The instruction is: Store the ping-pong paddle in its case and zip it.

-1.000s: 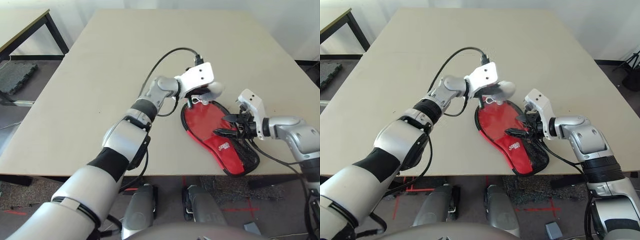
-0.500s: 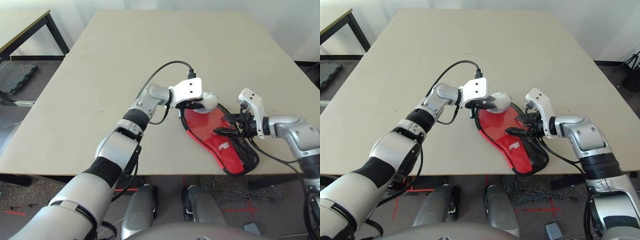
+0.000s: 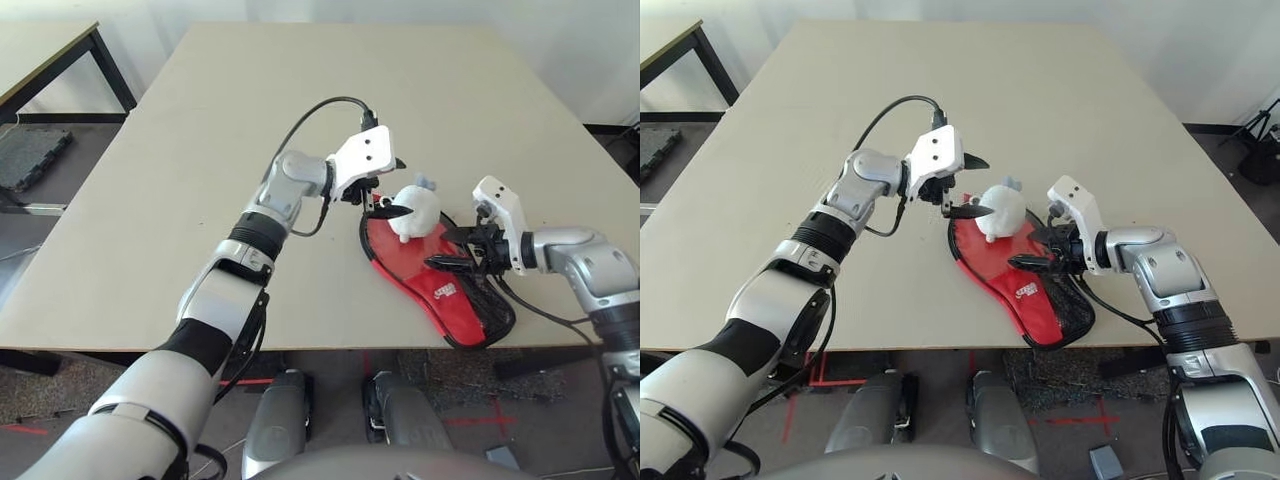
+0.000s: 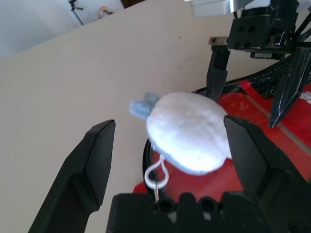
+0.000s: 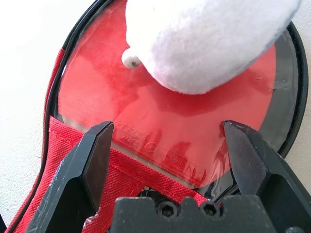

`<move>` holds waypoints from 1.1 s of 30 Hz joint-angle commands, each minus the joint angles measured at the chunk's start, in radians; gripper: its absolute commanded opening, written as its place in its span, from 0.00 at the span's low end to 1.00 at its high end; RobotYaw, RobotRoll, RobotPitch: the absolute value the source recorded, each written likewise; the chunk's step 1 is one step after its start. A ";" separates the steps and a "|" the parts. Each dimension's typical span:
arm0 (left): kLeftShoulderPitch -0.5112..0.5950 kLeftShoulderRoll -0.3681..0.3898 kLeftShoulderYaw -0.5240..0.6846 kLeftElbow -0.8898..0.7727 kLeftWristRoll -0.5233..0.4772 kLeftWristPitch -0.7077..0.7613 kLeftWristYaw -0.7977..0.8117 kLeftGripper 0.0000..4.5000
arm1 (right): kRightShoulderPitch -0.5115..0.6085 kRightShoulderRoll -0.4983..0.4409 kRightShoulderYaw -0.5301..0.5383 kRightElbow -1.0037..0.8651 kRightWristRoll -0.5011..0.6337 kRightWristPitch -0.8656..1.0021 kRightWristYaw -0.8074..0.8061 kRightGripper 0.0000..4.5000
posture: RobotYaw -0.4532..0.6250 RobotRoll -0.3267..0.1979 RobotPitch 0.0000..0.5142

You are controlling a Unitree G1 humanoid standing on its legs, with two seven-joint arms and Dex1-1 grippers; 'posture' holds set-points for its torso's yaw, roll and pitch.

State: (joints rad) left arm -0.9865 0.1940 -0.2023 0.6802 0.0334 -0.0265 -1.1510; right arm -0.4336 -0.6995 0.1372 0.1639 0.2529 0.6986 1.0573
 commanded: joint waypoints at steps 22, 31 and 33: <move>0.260 0.005 -0.124 -0.300 -0.065 0.339 0.019 0.99 | -0.079 -0.217 -0.032 0.009 0.036 0.056 0.183 1.00 | 0.46 0.62 0.15; 0.264 -0.050 -0.188 -0.179 -0.020 0.312 0.089 0.99 | -0.122 -0.250 -0.052 0.063 0.030 0.027 0.195 1.00 | 0.44 0.62 0.14; 0.255 -0.064 -0.194 -0.132 -0.008 0.295 0.113 0.99 | -0.125 -0.247 -0.056 0.058 0.033 0.027 0.194 1.00 | 0.44 0.62 0.14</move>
State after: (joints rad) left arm -0.7270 0.1387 -0.3759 0.5140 0.0044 0.2821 -1.0542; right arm -0.5605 -0.9463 0.0944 0.2190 0.2767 0.7318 1.2471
